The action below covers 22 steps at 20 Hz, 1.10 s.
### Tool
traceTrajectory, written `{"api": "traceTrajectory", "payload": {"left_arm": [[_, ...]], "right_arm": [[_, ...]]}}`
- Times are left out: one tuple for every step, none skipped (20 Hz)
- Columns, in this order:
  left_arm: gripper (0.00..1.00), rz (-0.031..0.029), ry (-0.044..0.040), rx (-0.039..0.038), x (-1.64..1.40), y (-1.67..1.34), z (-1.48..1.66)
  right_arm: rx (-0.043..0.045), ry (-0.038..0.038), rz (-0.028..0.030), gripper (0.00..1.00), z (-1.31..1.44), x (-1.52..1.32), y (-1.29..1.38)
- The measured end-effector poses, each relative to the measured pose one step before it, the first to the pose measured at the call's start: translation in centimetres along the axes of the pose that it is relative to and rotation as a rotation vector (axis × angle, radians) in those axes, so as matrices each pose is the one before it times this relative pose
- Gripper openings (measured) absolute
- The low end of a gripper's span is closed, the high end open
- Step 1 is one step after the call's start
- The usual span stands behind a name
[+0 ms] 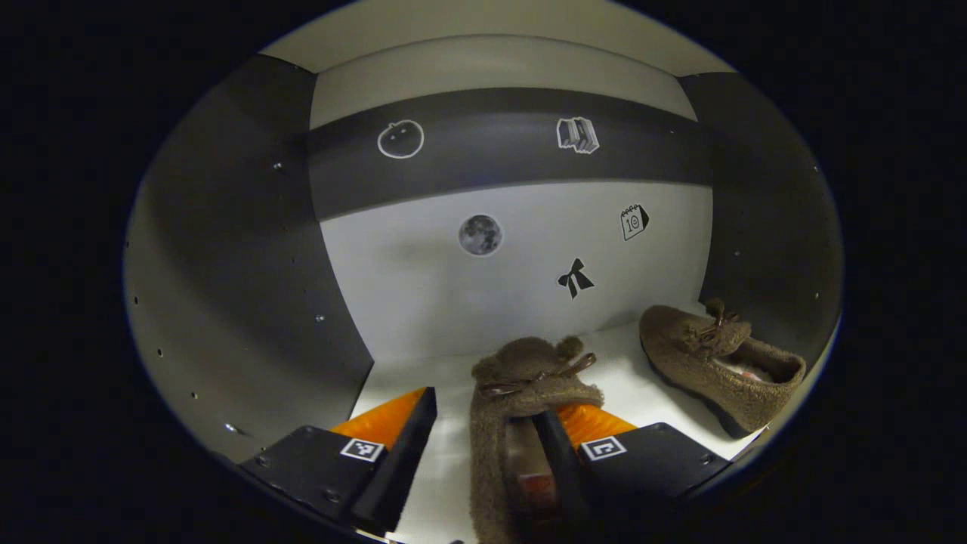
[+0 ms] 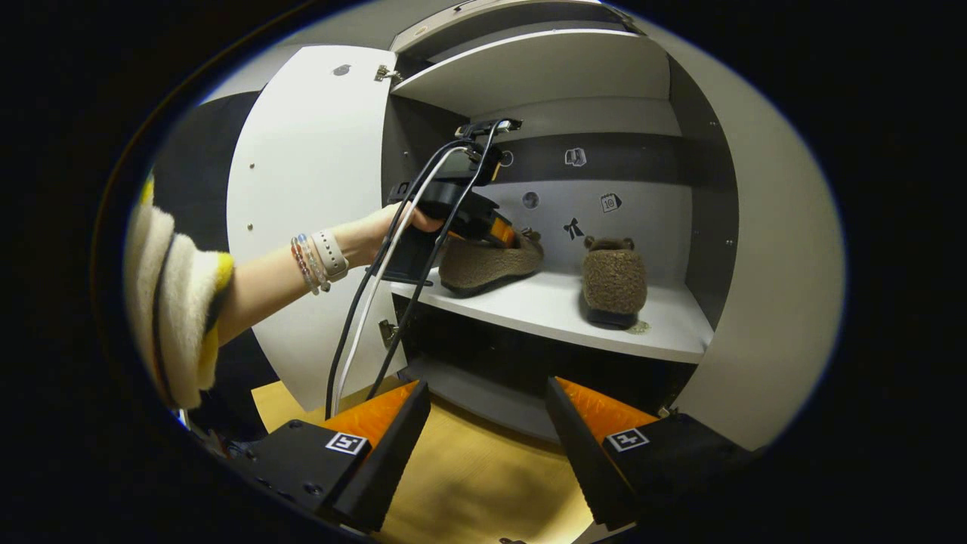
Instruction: Grab one shoe with the right hand and put it into the shoe cabinet, grab the other shoe with the left hand and put it into the shoe cabinet; then close the right door with the right hand and the left door with the left hand.
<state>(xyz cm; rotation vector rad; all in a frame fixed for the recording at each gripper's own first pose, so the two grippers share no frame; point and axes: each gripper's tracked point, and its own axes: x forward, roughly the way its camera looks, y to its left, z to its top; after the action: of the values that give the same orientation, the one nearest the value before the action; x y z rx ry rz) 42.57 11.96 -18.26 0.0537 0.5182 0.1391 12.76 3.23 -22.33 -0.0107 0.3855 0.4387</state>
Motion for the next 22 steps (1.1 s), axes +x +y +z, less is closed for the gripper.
{"api": "traceTrajectory", "payload": {"left_arm": [[0.83,0.00185,-0.00366,-0.00444,-0.57,0.211,0.03],[0.96,-0.00257,-0.00075,0.00014,-0.605,0.245,-0.071],[0.97,-0.00087,-0.00322,0.00044,-0.863,0.134,-0.054],[0.96,-0.00197,-0.01929,0.00097,-1.123,0.122,0.215],[0.96,-0.00244,-0.02931,0.00324,-1.209,-0.032,0.61],[0.96,-0.00566,-0.02608,0.00735,-1.356,-0.167,0.487],[0.96,-0.00614,-0.02187,0.012,-1.596,-0.24,0.593],[0.96,-0.01021,-0.02882,0.01211,-1.653,-0.388,0.665],[0.96,-0.01811,-0.03742,0.00803,-1.779,-0.546,0.857],[0.96,-0.02205,-0.03836,-0.00389,-1.875,-0.743,0.862],[0.96,-0.03126,-0.03191,-0.01545,-1.939,-0.869,0.588],[1.0,-0.02737,-0.01955,-0.0244,-2.103,-0.84,0.459],[0.96,-0.02334,-0.01539,-0.02494,-2.284,-0.761,0.312],[1.0,-0.0181,-0.01783,-0.01976,-2.224,-0.65,0.45],[1.0,-0.01313,-0.0175,-0.00993,-2.168,-0.506,0.324],[1.0,-0.01126,-0.01988,0.00246,-2.16,-0.528,0.338],[0.99,-0.00516,-0.02301,0.01234,-2.313,-0.48,0.419],[0.99,-0.00942,-0.0109,0.01423,-2.26,-0.535,0.09],[0.94,-0.01368,-0.0019,0.01126,-2.448,-0.713,-0.003],[0.96,-0.01705,-0.00437,0.00948,-2.309,-0.822,-0.033],[0.96,-0.01556,-0.00713,0.00937,-2.135,-0.789,-0.035],[0.96,-0.00021,-0.01477,0.00472,-1.756,-0.317,-0.269]], "right_arm": [[0.00318,-0.00252,0.00254,0.98,0.092,-0.055,0.155],[0.00122,0.00383,0.0034,0.98,-0.044,0.017,0.2],[-0.00283,0.0009,0.00323,0.98,-0.014,-0.013,0.234],[-0.00554,-0.00209,-0.00038,0.98,0.057,-0.042,0.221],[-0.00467,-0.00287,-0.00041,0.99,0.166,-0.156,0.167],[-0.00217,-0.00384,-0.00055,0.98,0.181,-0.068,0.297],[-0.00086,-0.00883,-0.00362,0.98,0.328,-0.194,0.282],[-0.00055,-0.00841,-0.00204,0.98,0.366,-0.16,0.29],[-0.00194,-0.0074,-0.00331,0.98,0.327,-0.233,0.392],[-0.00658,-0.00891,-0.00398,0.98,0.368,-0.319,0.381],[-0.00982,-0.00905,-0.007,0.98,0.477,-0.342,0.393],[-0.01205,-0.01117,-0.00791,0.99,0.593,-0.528,0.365],[-0.01498,-0.01437,-0.0135,0.99,0.67,-0.591,0.308],[-0.01297,-0.01427,-0.01702,0.99,0.831,-0.674,0.262],[-0.00755,-0.02086,-0.01471,0.99,1.123,-0.877,0.346],[0.00027,-0.02944,-0.01545,0.99,1.4,-1.018,0.425],[0.00325,-0.0345,-0.01496,0.99,1.577,-1.248,0.4],[0.00577,-0.0344,-0.01755,0.98,1.734,-1.283,0.423],[0.01364,-0.0362,-0.01798,0.98,1.656,-1.259,0.235],[0.01796,-0.03766,-0.01644,0.98,1.659,-1.264,0.211],[0.01539,-0.02913,-0.01951,0.98,1.328,-1.187,-0.018],[0.01007,-0.01363,-0.02573,0.98,0.861,-1.158,-0.355]]}}
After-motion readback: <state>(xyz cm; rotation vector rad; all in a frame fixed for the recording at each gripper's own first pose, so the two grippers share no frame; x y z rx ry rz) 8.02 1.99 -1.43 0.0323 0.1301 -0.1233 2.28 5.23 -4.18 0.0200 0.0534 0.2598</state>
